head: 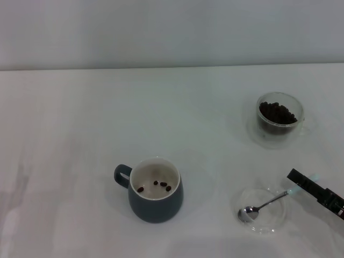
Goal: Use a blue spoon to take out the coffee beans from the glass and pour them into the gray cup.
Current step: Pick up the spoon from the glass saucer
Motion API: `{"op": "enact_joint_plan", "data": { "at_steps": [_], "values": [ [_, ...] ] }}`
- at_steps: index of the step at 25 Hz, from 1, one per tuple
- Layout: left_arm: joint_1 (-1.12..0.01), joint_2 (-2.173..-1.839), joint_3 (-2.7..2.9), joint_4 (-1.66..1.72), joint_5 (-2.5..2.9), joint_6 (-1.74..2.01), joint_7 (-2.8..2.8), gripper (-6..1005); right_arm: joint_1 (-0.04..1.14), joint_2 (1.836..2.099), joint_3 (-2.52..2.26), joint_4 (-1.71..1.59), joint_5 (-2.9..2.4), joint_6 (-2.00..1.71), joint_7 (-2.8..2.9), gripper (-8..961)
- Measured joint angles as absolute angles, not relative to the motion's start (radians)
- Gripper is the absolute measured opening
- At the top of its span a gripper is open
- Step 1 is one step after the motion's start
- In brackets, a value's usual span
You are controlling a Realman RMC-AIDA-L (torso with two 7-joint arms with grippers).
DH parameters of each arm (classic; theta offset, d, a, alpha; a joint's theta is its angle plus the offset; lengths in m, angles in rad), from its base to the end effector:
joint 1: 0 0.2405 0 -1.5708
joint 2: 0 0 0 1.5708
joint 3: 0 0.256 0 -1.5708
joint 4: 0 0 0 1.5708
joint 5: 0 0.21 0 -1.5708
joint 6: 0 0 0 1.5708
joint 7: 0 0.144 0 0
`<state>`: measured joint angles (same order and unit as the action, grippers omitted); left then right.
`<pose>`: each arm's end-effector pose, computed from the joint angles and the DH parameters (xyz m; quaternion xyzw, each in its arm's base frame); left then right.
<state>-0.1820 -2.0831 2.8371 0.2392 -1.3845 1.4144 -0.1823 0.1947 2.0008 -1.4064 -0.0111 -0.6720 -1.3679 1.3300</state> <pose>-0.3623 0.2268 -0.0232 -0.6308 -0.3016 -0.3372 0.6304 0.3881 0.2048 -0.0273 -0.6398 0.5892 0.4059 0.2807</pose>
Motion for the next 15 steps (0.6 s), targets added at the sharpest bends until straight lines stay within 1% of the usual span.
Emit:
{"op": "enact_joint_plan", "data": {
  "at_steps": [5,8,15],
  "values": [
    [-0.186,-2.083,2.834,0.239,-1.385,1.415,-0.181,787,0.196,1.993,-1.411,-0.008,-0.672,-1.361,1.352,828],
    [-0.193,-2.083,2.833,0.239,-1.385,1.416,-0.181,787,0.196,1.994,-1.412,-0.012,-0.672,-1.361,1.352,627],
    [-0.205,-2.083,2.833,0.239,-1.384,1.417,-0.179,787,0.198,1.996,-1.413,-0.012,-0.672,-1.37,1.358,340]
  ]
}}
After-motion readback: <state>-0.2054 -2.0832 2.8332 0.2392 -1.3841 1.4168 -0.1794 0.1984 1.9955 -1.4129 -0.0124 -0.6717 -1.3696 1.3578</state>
